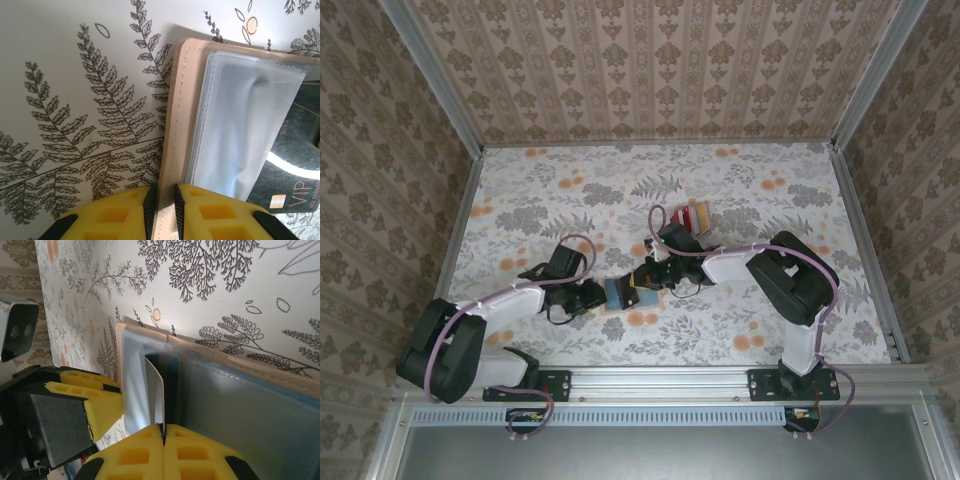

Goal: Put the credit cards into the card holder
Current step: Insert the credit card into the card slot.

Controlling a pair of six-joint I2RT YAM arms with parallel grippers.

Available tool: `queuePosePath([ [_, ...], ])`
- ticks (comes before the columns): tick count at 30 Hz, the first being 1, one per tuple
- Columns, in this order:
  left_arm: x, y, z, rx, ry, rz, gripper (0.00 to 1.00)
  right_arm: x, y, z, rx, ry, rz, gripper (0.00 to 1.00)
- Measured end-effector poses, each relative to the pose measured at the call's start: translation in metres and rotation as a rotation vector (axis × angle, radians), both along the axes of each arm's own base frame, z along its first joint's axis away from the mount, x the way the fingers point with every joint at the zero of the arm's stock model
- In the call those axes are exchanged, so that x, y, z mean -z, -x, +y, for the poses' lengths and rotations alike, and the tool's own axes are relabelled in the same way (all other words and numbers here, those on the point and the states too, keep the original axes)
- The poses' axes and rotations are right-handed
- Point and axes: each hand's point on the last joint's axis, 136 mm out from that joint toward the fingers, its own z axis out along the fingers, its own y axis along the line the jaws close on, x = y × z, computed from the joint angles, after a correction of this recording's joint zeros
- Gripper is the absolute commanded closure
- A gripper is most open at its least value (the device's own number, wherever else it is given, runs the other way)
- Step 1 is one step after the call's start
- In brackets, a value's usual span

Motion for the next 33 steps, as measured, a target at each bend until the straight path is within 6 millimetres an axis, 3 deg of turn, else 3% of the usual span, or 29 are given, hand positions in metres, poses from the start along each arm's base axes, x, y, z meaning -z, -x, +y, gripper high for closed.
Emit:
queuePosePath([
  [12, 0.001, -0.001, -0.002, 0.005, -0.005, 0.011, 0.76, 0.002, -0.002, 0.006, 0.013, 0.002, -0.001, 0.98],
  [27, 0.002, -0.001, -0.002, 0.008, -0.012, 0.011, 0.77, 0.002, 0.001, 0.034, 0.001, 0.054, -0.073, 0.95],
  [31, 0.002, 0.0, -0.002, 0.008, -0.016, 0.013, 0.76, 0.004, 0.001, 0.033, -0.001, 0.07, -0.078, 0.89],
  [33, 0.002, 0.0, -0.002, 0.008, -0.016, 0.013, 0.76, 0.007, 0.002, 0.031, -0.001, 0.088, -0.081, 0.8],
])
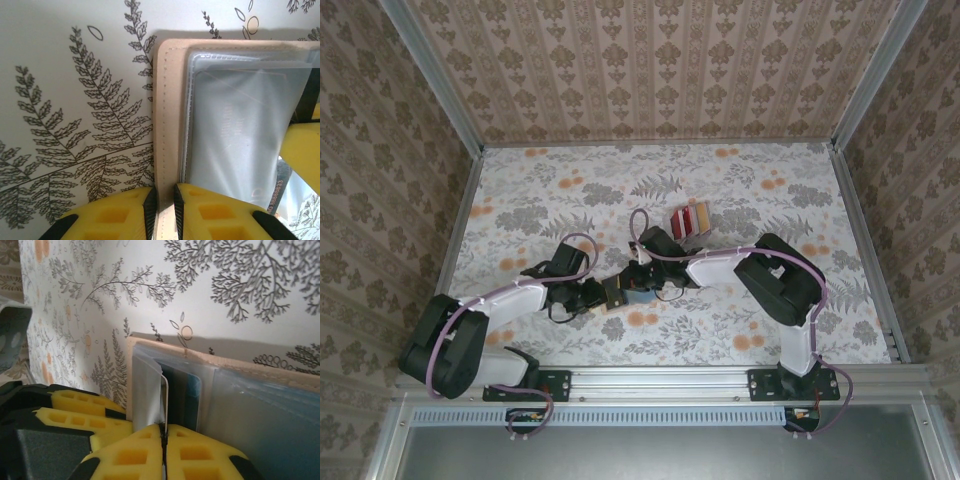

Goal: Put the credit cards into the card holder
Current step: Insert the credit card into the card slot, then rotate the card holder at the center of the table.

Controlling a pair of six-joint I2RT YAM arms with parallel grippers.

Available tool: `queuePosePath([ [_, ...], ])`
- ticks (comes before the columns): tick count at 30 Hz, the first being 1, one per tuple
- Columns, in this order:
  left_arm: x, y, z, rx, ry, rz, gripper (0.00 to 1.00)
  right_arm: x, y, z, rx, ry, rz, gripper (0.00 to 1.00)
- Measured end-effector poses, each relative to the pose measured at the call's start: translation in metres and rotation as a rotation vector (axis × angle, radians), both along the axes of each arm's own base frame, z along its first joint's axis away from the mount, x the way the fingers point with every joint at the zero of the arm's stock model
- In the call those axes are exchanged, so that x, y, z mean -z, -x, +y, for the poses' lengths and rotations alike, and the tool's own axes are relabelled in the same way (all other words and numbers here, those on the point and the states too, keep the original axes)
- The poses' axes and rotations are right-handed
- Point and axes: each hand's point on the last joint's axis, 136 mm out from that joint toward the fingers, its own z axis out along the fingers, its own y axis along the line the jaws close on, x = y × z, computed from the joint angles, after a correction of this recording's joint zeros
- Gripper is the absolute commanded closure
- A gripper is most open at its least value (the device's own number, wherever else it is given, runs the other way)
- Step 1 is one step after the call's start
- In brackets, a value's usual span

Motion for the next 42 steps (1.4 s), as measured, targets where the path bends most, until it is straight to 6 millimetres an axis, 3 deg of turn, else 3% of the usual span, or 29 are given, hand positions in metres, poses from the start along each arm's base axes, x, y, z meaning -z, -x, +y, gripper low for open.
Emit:
queuePosePath([
  [6, -0.002, -0.001, -0.002, 0.006, 0.0, -0.009, 0.75, 0.0, 0.007, -0.005, -0.023, 0.053, -0.022, 0.66],
  [15, -0.008, -0.001, -0.003, 0.035, -0.012, -0.041, 0.73, -0.015, 0.011, -0.026, -0.023, 0.103, -0.051, 0.63],
  [18, -0.027, -0.009, -0.005, 0.043, -0.001, -0.095, 0.72, -0.026, 0.017, -0.051, -0.004, 0.14, -0.069, 0.63],
  [23, -0.055, -0.038, -0.006, 0.024, 0.023, -0.182, 0.72, -0.047, 0.024, -0.071, 0.018, 0.139, -0.121, 0.67],
  [27, -0.056, -0.055, -0.01, 0.035, 0.011, -0.182, 0.72, -0.025, 0.047, -0.091, 0.017, 0.178, -0.073, 0.7],
  [33, -0.038, -0.072, -0.022, 0.083, -0.011, -0.127, 0.72, 0.01, 0.079, -0.111, 0.008, 0.246, 0.018, 0.72],
  [42, -0.02, -0.07, -0.028, 0.117, 0.001, -0.073, 0.73, 0.015, 0.078, -0.101, 0.011, 0.233, 0.005, 0.71],
])
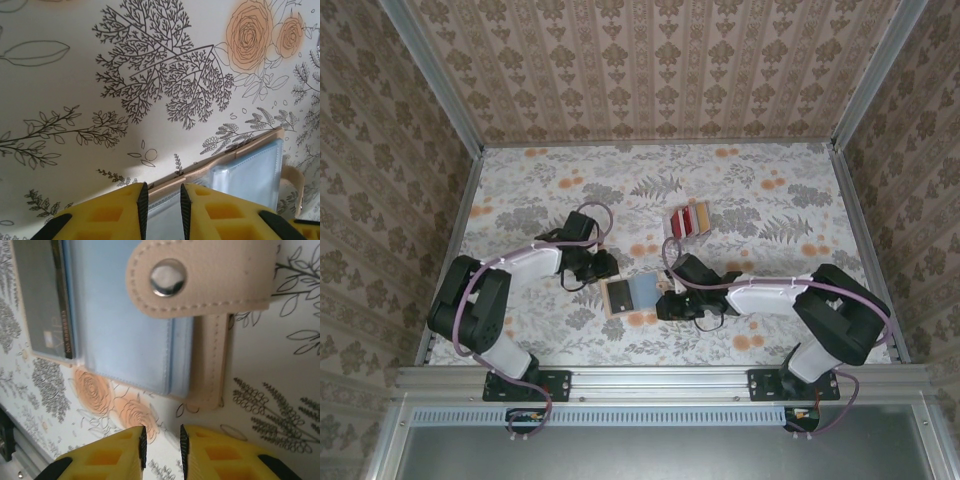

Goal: Put the credit cards into the card holder
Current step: Rotate the card holder at the center of the table.

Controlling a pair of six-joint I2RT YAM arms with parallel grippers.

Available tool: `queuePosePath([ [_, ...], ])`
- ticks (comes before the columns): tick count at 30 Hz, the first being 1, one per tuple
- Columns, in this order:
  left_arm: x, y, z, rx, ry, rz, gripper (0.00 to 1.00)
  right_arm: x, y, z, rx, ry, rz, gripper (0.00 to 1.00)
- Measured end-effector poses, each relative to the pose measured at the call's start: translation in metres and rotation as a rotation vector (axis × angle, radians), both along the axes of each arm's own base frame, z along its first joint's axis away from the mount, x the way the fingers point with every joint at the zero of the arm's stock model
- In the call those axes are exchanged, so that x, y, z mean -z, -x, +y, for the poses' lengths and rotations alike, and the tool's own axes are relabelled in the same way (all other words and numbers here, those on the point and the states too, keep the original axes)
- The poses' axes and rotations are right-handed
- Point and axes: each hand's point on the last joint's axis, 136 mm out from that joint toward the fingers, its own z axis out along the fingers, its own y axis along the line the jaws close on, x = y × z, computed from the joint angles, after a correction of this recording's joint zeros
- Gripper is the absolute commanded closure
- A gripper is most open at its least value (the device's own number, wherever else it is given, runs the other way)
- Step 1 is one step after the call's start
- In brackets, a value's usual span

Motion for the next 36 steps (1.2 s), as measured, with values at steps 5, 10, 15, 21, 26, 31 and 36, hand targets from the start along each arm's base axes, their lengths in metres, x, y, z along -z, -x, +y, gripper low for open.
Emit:
queuePosePath([
  [5, 0.011, 0.017, 0.007, 0.002, 0.0, 0.02, 0.73, -0.003, -0.015, 0.01, 0.011, 0.009, -0.023, 0.72],
  [10, 0.012, 0.035, 0.016, -0.015, 0.017, 0.008, 0.72, -0.007, -0.048, 0.013, 0.054, 0.018, -0.072, 0.72],
  [15, 0.012, 0.053, 0.014, -0.018, 0.037, 0.001, 0.73, -0.016, -0.08, 0.019, 0.077, 0.01, -0.116, 0.71],
  [21, 0.013, 0.075, -0.003, 0.022, 0.032, 0.01, 0.73, -0.015, -0.106, 0.033, 0.062, 0.014, -0.135, 0.71],
  [26, 0.014, 0.091, -0.016, 0.051, 0.022, 0.023, 0.73, -0.008, -0.117, 0.049, 0.016, 0.011, -0.116, 0.71],
  [31, 0.015, 0.096, -0.025, 0.051, -0.002, 0.008, 0.73, -0.009, -0.129, 0.073, -0.038, -0.042, -0.1, 0.71],
  [36, 0.015, 0.098, -0.039, 0.066, -0.028, 0.006, 0.73, -0.012, -0.132, 0.088, -0.096, -0.076, -0.091, 0.68],
])
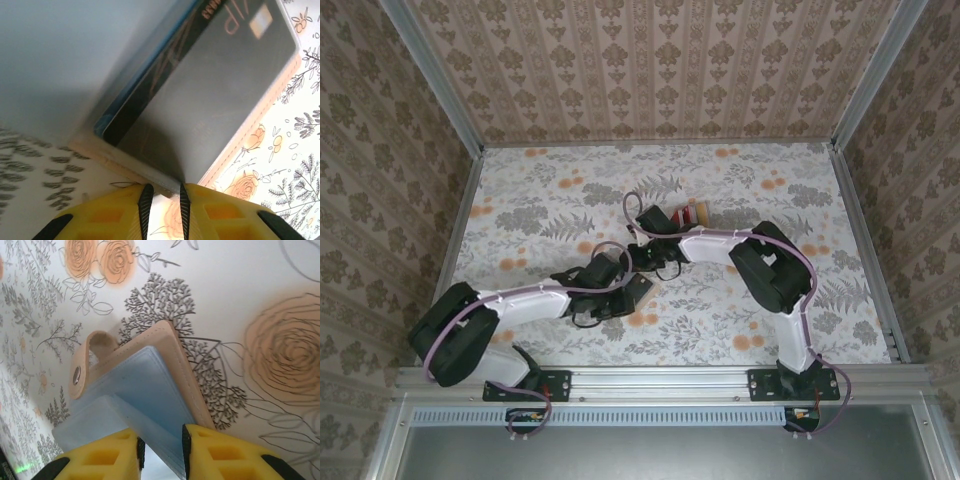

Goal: Put the credit cards into the card holder
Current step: Rotate the card holder at the center of the table.

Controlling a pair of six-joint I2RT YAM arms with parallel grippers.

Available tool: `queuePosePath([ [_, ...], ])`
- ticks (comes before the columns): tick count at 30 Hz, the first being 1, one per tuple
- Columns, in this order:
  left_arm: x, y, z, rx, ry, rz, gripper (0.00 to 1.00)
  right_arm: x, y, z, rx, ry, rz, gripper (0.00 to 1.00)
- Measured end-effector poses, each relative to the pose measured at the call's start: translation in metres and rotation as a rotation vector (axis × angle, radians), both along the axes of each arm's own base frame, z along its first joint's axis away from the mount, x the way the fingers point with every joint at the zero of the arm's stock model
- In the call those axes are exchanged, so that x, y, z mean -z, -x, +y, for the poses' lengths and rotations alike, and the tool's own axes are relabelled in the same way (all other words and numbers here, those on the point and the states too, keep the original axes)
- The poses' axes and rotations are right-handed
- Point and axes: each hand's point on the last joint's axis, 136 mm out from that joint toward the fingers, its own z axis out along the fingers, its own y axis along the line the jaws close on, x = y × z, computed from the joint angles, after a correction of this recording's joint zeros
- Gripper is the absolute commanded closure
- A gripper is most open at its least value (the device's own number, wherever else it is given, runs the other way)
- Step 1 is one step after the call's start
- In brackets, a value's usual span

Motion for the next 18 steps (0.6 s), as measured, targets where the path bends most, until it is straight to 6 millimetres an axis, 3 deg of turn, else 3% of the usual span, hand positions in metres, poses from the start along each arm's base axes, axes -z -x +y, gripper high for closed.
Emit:
queuePosePath([
  [5, -0.001, -0.002, -0.017, 0.007, -0.014, 0.009, 0.74, 0.003, -0.003, 0.0, -0.048, 0.023, 0.005, 0.62],
  [10, -0.005, -0.014, -0.033, -0.02, -0.034, -0.017, 0.74, 0.002, -0.015, -0.015, -0.057, 0.051, -0.009, 0.56],
  [18, -0.013, -0.012, -0.033, -0.012, -0.059, -0.055, 0.74, -0.007, -0.012, -0.024, -0.068, 0.065, -0.014, 0.5],
])
